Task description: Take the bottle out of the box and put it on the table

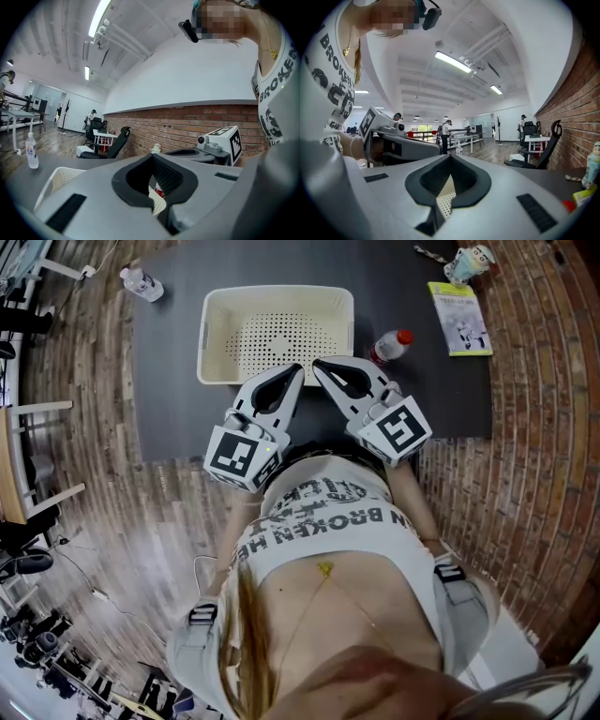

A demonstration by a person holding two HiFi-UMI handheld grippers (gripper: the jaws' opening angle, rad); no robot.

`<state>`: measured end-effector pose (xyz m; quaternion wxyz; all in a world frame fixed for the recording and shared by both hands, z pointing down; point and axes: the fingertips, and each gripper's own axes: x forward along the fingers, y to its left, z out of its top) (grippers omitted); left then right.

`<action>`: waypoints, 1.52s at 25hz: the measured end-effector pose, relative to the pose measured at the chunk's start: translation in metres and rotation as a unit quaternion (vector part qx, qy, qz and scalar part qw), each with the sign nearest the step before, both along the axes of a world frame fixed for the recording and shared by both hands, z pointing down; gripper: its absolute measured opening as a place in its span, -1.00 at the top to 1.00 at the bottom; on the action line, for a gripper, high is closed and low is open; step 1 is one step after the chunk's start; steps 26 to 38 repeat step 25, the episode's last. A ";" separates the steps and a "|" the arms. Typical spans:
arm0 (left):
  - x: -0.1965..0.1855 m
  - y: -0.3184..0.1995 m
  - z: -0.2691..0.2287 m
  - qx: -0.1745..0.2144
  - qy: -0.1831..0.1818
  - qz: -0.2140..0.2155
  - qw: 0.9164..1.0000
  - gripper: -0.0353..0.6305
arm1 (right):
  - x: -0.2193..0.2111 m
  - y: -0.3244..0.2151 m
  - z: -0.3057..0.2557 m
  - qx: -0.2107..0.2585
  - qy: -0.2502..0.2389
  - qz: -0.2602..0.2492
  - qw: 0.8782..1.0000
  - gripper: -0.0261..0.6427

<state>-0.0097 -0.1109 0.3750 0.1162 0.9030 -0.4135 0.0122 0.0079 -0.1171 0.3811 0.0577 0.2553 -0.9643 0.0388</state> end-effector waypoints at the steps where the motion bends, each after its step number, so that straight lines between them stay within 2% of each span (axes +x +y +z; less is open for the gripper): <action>1: 0.000 0.000 0.000 0.000 0.000 0.000 1.000 0.88 | -0.001 0.000 -0.001 0.002 0.000 -0.001 1.000 0.90; 38: 0.000 -0.003 0.009 -0.014 0.000 -0.002 1.000 0.88 | 0.004 -0.002 0.006 -0.005 0.016 0.005 1.000 0.90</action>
